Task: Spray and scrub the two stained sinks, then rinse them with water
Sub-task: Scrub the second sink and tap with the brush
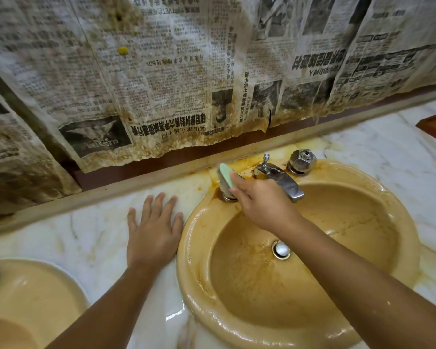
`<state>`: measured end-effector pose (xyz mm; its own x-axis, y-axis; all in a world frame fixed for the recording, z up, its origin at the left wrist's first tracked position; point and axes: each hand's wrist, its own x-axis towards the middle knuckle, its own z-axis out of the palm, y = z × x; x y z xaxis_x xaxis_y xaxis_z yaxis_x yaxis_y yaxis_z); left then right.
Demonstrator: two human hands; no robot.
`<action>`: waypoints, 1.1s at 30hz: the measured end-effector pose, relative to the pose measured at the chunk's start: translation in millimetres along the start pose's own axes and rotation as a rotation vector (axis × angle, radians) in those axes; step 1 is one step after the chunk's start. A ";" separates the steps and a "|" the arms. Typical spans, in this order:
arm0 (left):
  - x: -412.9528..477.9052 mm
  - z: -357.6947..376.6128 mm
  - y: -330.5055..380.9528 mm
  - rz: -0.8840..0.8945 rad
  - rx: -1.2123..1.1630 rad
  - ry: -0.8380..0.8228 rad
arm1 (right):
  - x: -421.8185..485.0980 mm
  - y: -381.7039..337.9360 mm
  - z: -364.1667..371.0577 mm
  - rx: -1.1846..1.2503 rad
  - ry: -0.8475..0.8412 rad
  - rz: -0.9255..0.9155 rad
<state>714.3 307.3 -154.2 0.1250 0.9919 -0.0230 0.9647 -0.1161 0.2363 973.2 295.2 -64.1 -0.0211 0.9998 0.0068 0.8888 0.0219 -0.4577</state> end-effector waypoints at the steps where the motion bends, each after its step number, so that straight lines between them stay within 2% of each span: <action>1: 0.3 -0.2 0.8 -0.002 -0.002 -0.002 | 9.3 -4.4 -11.1 -0.005 -0.059 0.049; 4: 0.4 -0.2 0.2 0.001 0.005 -0.007 | 34.8 -7.0 -41.7 -0.057 -0.139 0.106; 8: 1.2 0.8 -0.4 -0.002 0.005 0.001 | 53.0 5.4 -72.4 0.157 -0.418 0.157; 12: 2.0 2.3 -1.7 0.000 0.009 0.002 | 75.2 17.7 -75.8 -0.007 -0.457 0.152; 15: 2.5 2.9 -1.5 -0.003 0.008 0.010 | 79.2 19.7 -78.0 0.133 -0.530 0.172; 18: 2.1 2.1 -1.8 -0.002 0.011 0.003 | 87.4 26.6 -80.0 0.147 -0.584 0.171; 21: 1.7 1.3 -1.3 -0.005 0.011 0.006 | 100.3 29.9 -91.3 0.372 -0.724 0.247; 23: 2.4 1.8 -1.8 0.000 0.004 0.007 | 108.9 28.8 -98.9 0.327 -0.801 0.242; 28: 3.0 1.9 -1.7 -0.009 0.024 -0.013 | 124.5 26.0 -83.9 0.151 -0.847 0.208; 33: 4.1 0.0 -0.1 -0.024 0.024 -0.023 | 124.2 40.0 -84.0 0.269 -0.869 0.204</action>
<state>714.7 311.4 -154.4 0.1067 0.9930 -0.0510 0.9728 -0.0936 0.2118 1044.6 420.6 -7.0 -0.3079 0.6283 -0.7145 0.7792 -0.2645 -0.5683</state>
